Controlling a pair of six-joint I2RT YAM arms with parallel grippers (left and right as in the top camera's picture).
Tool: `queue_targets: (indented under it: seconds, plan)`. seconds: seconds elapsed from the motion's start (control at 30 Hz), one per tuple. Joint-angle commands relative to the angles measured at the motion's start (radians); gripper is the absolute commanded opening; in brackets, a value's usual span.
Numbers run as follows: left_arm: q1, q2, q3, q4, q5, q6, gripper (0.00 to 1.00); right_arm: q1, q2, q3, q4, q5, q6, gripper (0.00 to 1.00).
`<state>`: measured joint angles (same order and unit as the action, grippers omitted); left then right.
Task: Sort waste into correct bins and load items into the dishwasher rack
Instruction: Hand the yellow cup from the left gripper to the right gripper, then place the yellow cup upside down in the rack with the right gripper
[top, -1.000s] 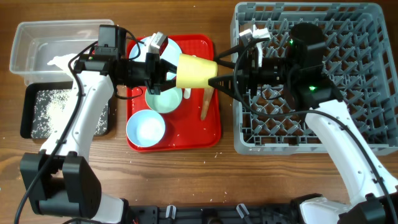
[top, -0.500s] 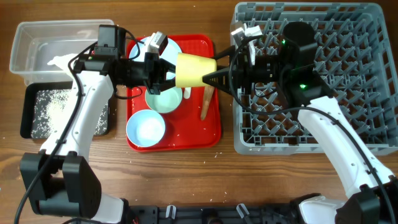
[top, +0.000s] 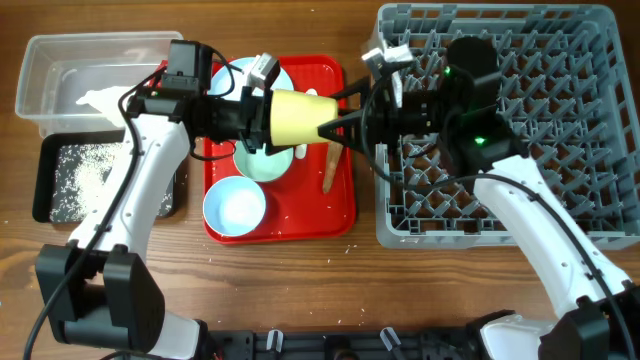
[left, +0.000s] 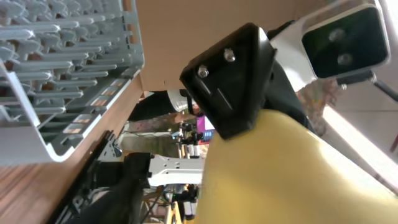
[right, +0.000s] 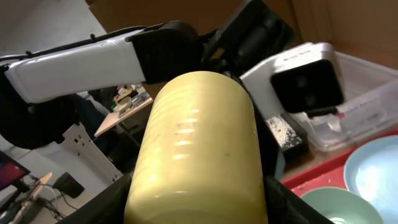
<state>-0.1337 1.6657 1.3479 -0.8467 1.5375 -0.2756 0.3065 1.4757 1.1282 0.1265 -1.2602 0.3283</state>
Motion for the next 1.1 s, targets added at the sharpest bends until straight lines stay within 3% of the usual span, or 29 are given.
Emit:
queue_targets:
  seconds: [0.0,0.17,0.3,0.5,0.63,0.8,1.07]
  plan:
    - [0.003,-0.013,0.014,0.003,-0.054,0.007,0.63,-0.086,0.013,0.008,-0.054,-0.024,0.005,0.31]
    - [0.014,-0.013,0.014,0.003,-0.154,0.007,0.67,-0.234,0.012,0.008,-0.157,-0.024,0.004,0.29]
    - [0.016,-0.013,0.014,0.002,-0.320,0.007,0.73,-0.313,0.005,0.009,-0.297,0.045,-0.018,0.29]
    - [0.016,-0.013,0.014,0.002,-0.741,0.006,0.73,-0.314,-0.073,0.046,-0.687,0.501,-0.067,0.28]
    - [0.011,-0.011,0.014,0.003,-0.947,0.006,0.73,-0.282,-0.128,0.099,-0.896,0.761,-0.067,0.28]
    - [0.011,-0.011,0.014,0.009,-1.087,0.007,0.74,-0.169,-0.152,0.175,-1.177,1.091,-0.028,0.28]
    - [0.011,-0.009,0.014,0.011,-1.169,0.007,0.77,-0.108,-0.148,0.176,-1.444,1.274,0.068,0.28]
